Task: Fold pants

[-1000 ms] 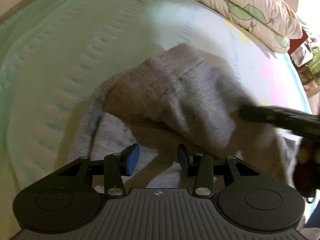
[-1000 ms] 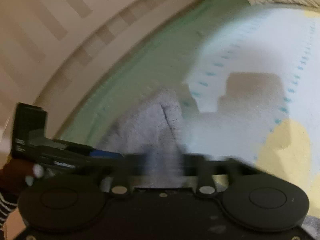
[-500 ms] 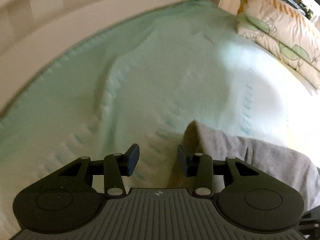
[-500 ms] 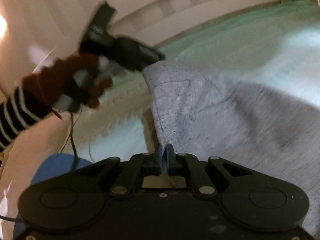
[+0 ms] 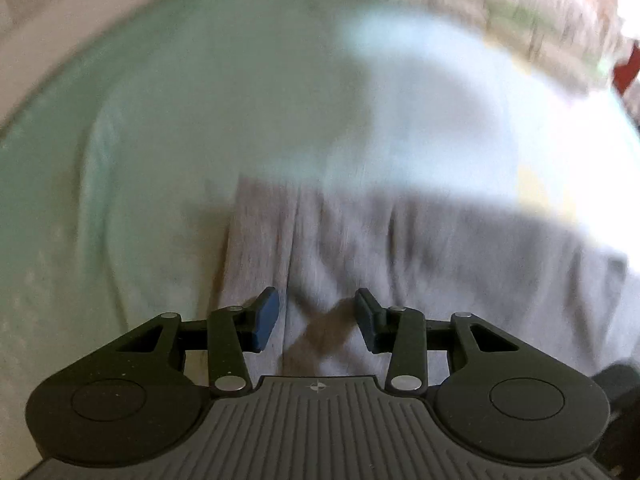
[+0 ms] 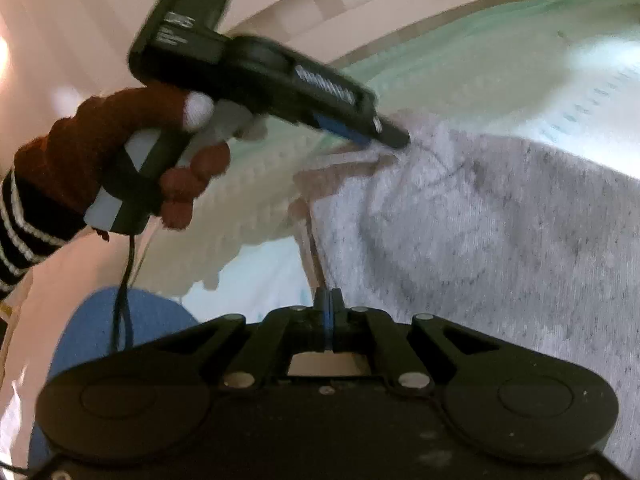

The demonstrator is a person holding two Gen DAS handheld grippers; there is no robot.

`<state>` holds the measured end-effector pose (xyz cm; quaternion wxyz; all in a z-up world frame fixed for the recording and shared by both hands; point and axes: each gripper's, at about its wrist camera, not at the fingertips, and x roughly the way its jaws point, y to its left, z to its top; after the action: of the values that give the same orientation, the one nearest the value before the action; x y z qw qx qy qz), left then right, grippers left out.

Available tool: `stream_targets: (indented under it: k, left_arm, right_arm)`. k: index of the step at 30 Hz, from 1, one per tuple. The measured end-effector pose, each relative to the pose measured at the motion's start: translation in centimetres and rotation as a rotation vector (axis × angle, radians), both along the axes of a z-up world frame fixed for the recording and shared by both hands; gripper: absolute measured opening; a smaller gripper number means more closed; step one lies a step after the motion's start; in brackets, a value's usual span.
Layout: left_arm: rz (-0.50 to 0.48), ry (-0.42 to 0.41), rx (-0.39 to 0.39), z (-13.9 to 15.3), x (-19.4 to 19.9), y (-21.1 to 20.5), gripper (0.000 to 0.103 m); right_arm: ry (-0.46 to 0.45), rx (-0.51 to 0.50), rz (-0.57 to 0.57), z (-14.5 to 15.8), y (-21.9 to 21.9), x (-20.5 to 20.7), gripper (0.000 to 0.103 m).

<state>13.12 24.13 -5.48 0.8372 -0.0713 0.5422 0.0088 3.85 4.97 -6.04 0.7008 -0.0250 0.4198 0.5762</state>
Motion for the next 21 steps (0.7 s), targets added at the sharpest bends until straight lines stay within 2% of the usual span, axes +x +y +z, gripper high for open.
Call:
stream_targets:
  k: [4,5,8,12,15,18,19,21]
  left_arm:
    - [-0.012,0.014,0.004,-0.9,-1.4,0.7,0.043]
    - [-0.019,0.027,0.007,-0.9,-1.6,0.8,0.043]
    - [-0.077,0.063,0.048,-1.1,-2.1,0.4,0.043]
    - [-0.106,0.082,0.087,-1.4,-2.5,-0.8,0.043]
    - [-0.115,0.089,0.111,-1.0,-3.0,-1.5,0.043]
    - [-0.124,0.103,0.125,-1.0,-3.3,-1.6,0.043]
    - [-0.123,0.109,0.128,-0.9,-3.7,-1.7,0.044]
    - [-0.105,0.112,0.122,-0.7,-3.8,-1.3,0.044]
  right_arm:
    - [-0.006,-0.006,-0.037,0.5,-1.5,0.2,0.005]
    - [-0.005,-0.001,-0.061,0.8,-2.4,0.4,0.011]
    - [-0.01,-0.005,-0.162,1.6,-6.0,1.9,0.014]
    - [-0.065,-0.08,-0.266,2.1,-10.8,3.5,0.027]
    - [-0.07,-0.152,-0.278,1.0,-12.3,3.4,0.027]
    - [-0.015,-0.284,-0.202,-1.8,-12.2,2.4,0.026]
    - [-0.05,-0.275,-0.188,-1.9,-12.3,1.6,0.026]
    - [-0.062,-0.293,-0.152,-1.3,-11.8,1.4,0.026]
